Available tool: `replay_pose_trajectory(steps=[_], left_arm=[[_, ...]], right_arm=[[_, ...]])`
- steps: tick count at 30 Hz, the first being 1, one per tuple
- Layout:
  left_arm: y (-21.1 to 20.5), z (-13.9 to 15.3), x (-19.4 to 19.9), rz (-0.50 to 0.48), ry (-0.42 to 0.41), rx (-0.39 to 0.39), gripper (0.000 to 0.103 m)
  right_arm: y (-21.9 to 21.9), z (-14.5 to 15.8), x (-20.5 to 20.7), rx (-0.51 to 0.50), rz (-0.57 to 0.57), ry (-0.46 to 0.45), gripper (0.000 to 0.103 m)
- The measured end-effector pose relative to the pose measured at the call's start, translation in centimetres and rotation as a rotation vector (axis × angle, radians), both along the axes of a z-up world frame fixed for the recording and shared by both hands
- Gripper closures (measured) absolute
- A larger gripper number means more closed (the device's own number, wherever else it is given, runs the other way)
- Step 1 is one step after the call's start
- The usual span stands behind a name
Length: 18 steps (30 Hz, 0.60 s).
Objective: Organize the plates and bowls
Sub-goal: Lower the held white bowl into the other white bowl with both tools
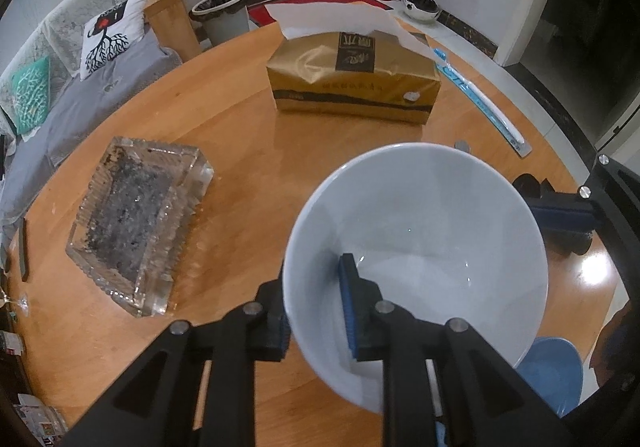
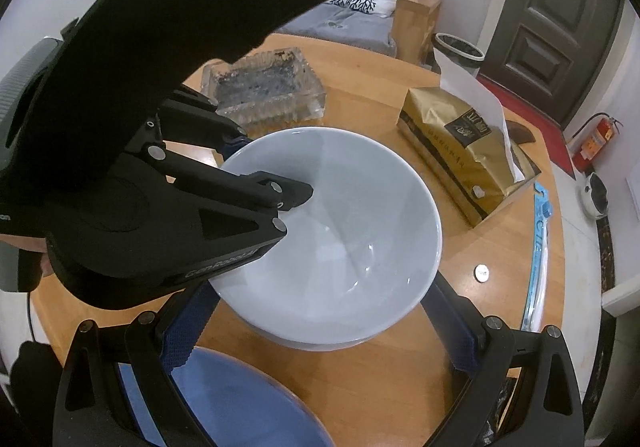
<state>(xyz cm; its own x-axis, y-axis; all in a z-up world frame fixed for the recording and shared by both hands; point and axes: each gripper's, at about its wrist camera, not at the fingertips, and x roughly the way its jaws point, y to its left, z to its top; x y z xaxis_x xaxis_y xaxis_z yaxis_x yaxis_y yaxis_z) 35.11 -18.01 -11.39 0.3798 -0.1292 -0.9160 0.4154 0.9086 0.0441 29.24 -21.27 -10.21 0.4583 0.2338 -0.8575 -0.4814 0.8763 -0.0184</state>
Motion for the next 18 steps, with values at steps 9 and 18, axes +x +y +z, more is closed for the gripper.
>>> replay_pose_trajectory(steps=[9, 18], left_arm=[[-0.17, -0.43, 0.01, 0.002, 0.006, 0.001, 0.085], [0.13, -0.23, 0.09, 0.02, 0.005, -0.025, 0.082]], right_arm=[[0.17, -0.14, -0.3, -0.029, 0.012, -0.005, 0.006], [-0.02, -0.23, -0.44, -0.033, 0.014, -0.019, 0.006]])
